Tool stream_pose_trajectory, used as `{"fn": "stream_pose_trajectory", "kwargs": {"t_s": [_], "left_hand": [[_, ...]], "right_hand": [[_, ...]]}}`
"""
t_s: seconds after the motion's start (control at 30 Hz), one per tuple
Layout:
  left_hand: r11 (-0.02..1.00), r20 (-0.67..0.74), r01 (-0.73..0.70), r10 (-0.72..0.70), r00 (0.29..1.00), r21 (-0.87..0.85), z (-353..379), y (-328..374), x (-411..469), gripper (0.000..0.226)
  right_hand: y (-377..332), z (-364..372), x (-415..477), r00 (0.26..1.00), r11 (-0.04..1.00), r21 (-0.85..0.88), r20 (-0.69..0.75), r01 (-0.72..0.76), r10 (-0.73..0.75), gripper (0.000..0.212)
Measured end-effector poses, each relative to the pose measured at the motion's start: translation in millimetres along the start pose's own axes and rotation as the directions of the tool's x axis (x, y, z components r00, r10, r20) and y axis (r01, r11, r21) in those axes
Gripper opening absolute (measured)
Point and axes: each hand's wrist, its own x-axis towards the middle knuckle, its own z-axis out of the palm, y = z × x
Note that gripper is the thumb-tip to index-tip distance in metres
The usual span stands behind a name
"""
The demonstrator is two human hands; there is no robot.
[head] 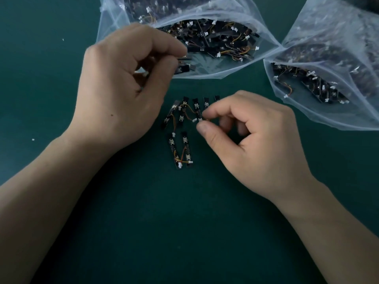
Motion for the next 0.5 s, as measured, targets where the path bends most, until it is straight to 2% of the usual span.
{"fn": "stream_pose_trajectory", "kwargs": {"t_s": [0.13, 0.2, 0.33, 0.4, 0.5], "left_hand": [[0.997, 0.055, 0.08, -0.079, 0.995, -0.018, 0, -3, 1, 0.032], [0.994, 0.068, 0.104, -0.103, 0.992, -0.023, -1, -1, 1, 0.033], [0.964, 0.12, 0.223, -0.206, 0.971, -0.143, -2, 0, 2, 0.03], [0.967, 0.188, 0.243, -0.225, 0.956, -0.079, -6, 0, 3, 0.021], [0.978, 0.28, 0.196, -0.208, 0.937, 0.072, -13, 0, 2, 0.015]], "right_hand": [[-1, 3, 5, 0.999, 0.999, -0.038, 0.006, 0.032, -0.031, 0.014], [-2, 5, 8, 0.999, 0.996, -0.076, 0.012, 0.037, -0.036, 0.019], [-2, 9, 12, 0.999, 0.993, -0.117, 0.03, 0.029, -0.025, 0.02], [-2, 9, 12, 0.999, 0.991, -0.13, 0.034, 0.034, -0.03, 0.018], [0, 10, 12, 0.999, 0.992, -0.126, 0.031, 0.032, -0.028, 0.017]]}}
